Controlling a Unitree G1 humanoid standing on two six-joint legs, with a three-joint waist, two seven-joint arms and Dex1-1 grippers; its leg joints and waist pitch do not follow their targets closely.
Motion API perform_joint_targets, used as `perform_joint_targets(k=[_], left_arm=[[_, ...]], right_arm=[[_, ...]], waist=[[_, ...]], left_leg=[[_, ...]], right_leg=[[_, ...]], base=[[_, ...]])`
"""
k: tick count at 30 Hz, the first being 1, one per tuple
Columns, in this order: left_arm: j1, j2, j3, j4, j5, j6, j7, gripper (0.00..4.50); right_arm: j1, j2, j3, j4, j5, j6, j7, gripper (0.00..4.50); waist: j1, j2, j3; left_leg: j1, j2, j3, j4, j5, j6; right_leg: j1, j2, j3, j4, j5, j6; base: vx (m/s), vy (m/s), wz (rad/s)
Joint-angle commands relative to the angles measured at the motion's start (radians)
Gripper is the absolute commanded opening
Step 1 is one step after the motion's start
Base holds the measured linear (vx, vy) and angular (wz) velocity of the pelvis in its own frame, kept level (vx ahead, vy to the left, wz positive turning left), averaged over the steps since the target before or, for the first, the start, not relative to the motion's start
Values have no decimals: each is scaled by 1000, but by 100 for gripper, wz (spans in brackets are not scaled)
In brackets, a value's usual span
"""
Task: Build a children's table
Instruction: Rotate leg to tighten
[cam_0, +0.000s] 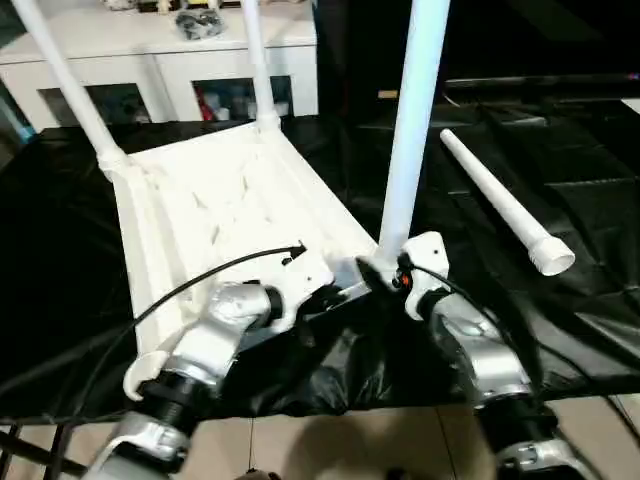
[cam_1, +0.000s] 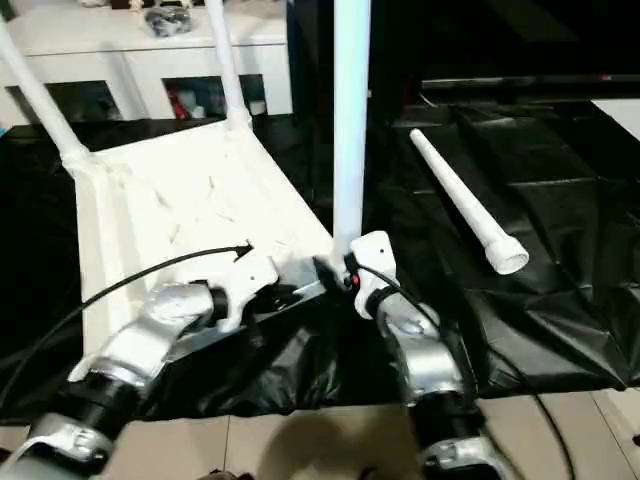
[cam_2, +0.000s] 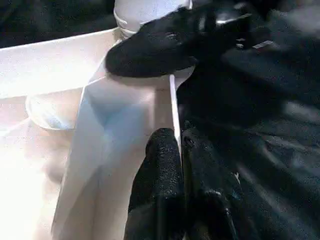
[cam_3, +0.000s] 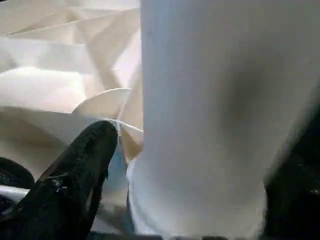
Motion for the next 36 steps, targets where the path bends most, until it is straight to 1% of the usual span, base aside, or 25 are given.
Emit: perform_joint_targets(k=[1, 2, 3, 4, 5, 6, 7, 8, 9, 10, 11, 14, 15, 16, 19, 21, 24, 25, 26, 28, 29, 31, 33, 35, 36], left_arm=[[6, 17, -30, -56, -43, -49, -89, 0], [8, 27, -28, -61, -46, -50, -103, 0], [8, 27, -28, -61, -46, -50, -103, 0], [10, 52, -26, -65, -55, -54, -138, 0], [8, 65, -24, -64, -57, -60, -150, 0], [7, 75, -21, -61, -62, -62, -164, 0], [2, 91, -16, -53, -69, -68, -187, 0], [1, 93, -15, -51, -70, -69, -189, 0], [0, 95, -14, -49, -72, -71, -193, 0], [-3, 104, -13, -43, -79, -72, -213, 0], [-6, 117, -15, -37, -89, -74, -244, 0], [-11, 137, -19, -35, -105, -71, -281, 0], [-15, 142, -19, -30, -107, -74, -289, 0], [-23, 152, -19, -18, -107, -81, -306, 0], [-32, 164, -22, 2, -109, -94, -328, 0], [-35, 170, -23, 10, -109, -100, -338, 0], [-42, 179, -24, 22, -116, -106, -364, 0], [-45, 180, -24, 23, -117, -106, -368, 0], [-48, 180, -25, 25, -116, -105, -370, 0], [-52, 179, -22, 29, -118, -97, -375, 0], [-52, 179, -21, 28, -119, -95, -375, 0], [-48, 176, -17, 27, -120, -95, -368, 0], [-42, 159, -16, 28, -112, -89, -330, 0], [-39, 131, -15, 25, -100, -77, -273, 0], [-39, 131, -15, 25, -100, -77, -273, 0]], right_arm=[[-29, -33, 36, 0, 22, -14, 133, 403], [-32, -48, 40, -3, 30, -14, 174, 403], [-32, -48, 40, -3, 30, -14, 174, 403], [-33, -87, 69, -14, 39, -18, 290, 403], [-32, -107, 88, -22, 44, -20, 350, 403], [-31, -126, 109, -31, 51, -16, 405, 403], [-26, -162, 146, -53, 61, -15, 496, 403], [-25, -166, 151, -56, 63, -15, 508, 403], [-24, -173, 157, -60, 66, -14, 526, 403], [-21, -191, 173, -77, 74, -11, 573, 403], [-17, -212, 188, -99, 89, 4, 631, 403], [-21, -230, 192, -112, 113, 15, 695, 403], [-24, -236, 193, -113, 118, 17, 714, 388], [-29, -243, 198, -112, 118, 14, 733, 388], [-35, -254, 208, -106, 113, 6, 765, 375], [-35, -260, 214, -107, 114, 5, 782, 362], [-34, -265, 217, -126, 132, 26, 813, 341], [-35, -265, 216, -133, 139, 35, 821, 319], [-34, -265, 216, -135, 142, 34, 826, 319], [-29, -261, 220, -134, 140, 29, 825, 299], [-28, -260, 220, -135, 140, 29, 824, 299], [-20, -252, 216, -139, 146, 37, 814, 281], [4, -229, 192, -145, 156, 53, 754, 276], [28, -195, 162, -141, 150, 57, 663, 273], [28, -195, 162, -141, 150, 57, 663, 272]], waist=[[7, -24, -58], [13, -25, -57], [15, -26, -59], [25, -27, -62], [28, -28, -63], [33, -25, -64], [38, -19, -65], [43, -21, -68], [47, -24, -69], [55, -23, -68], [57, -24, -68], [72, -18, -75], [75, -19, -76], [81, -19, -76], [82, -18, -74], [82, -14, -73], [82, -15, -72], [83, -17, -71], [83, -19, -70], [84, -16, -71], [85, -18, -71], [85, -16, -73], [86, -15, -72], [85, -18, -72], [85, -18, -71]], left_leg=[[18, 41, -19, -76, -522, 18], [15, 42, -14, -75, -494, 26], [13, 40, -14, -73, -478, 30], [10, 41, -12, -72, -440, 36], [7, 42, -11, -71, -421, 41], [5, 42, -7, -68, -397, 48], [9, 43, -3, -65, -392, 52], [9, 42, -1, -62, -373, 60], [9, 43, 1, -60, -359, 66], [11, 43, 4, -56, -345, 72], [11, 44, 5, -55, -343, 72], [2, 49, 6, -50, -270, 79], [2, 49, 6, -50, -267, 77], [7, 50, 7, -49, -265, 73], [6, 50, 5, -52, -283, 57], [10, 50, 5, -54, -314, 45], [15, 51, 7, -56, -349, 32], [16, 51, 7, -57, -354, 31], [14, 52, 8, -57, -350, 32], [14, 51, 8, -57, -346, 29], [13, 52, 8, -58, -344, 27], [12, 51, 8, -57, -335, 27], [12, 52, 8, -57, -333, 28], [11, 51, 8, -58, -333, 26], [10, 51, 8, -59, -336, 23]], right_leg=[[19, -46, 43, -65, -488, -138], [17, -46, 50, -60, -468, -150], [18, -45, 52, -56, -460, -155], [24, -45, 56, -48, -425, -168], [26, -44, 58, -45, -400, -174], [22, -39, 62, -38, -351, -190], [20, -37, 64, -33, -324, -207], [25, -34, 63, -29, -295, -218], [26, -34, 64, -27, -282, -222], [21, -35, 66, -25, -275, -233], [21, -35, 67, -24, -281, -235], [29, -33, 65, -7, -205, -255], [30, -32, 65, -6, -202, -256], [28, -32, 65, -6, -198, -259], [29, -29, 63, -7, -223, -253], [28, -29, 63, -9, -247, -248], [25, -29, 65, -12, -272, -245], [25, -30, 66, -13, -281, -243], [26, -31, 67, -13, -282, -242], [25, -31, 67, -14, -291, -238], [26, -32, 68, -13, -291, -236], [28, -32, 67, -12, -283, -235], [26, -31, 68, -13, -280, -234], [28, -33, 68, -14, -292, -229], [27, -34, 68, -16, -306, -224]], base=[[0, 0, 0], [0, 0, 0], [0, 0, 0], [0, 0, 0], [0, 0, 0], [0, 0, 0], [0, 0, 0], [0, 0, 0], [0, 0, 0], [0, 0, 0], [0, 0, 0], [0, 0, 0], [0, 0, 0], [0, 0, 0], [0, 0, 0], [0, 0, 0], [0, 0, 0], [0, 0, 0], [0, 0, 0], [0, 0, 0], [0, 0, 0], [0, 0, 0], [0, 0, 0], [0, 0, 0], [0, 0, 0]])
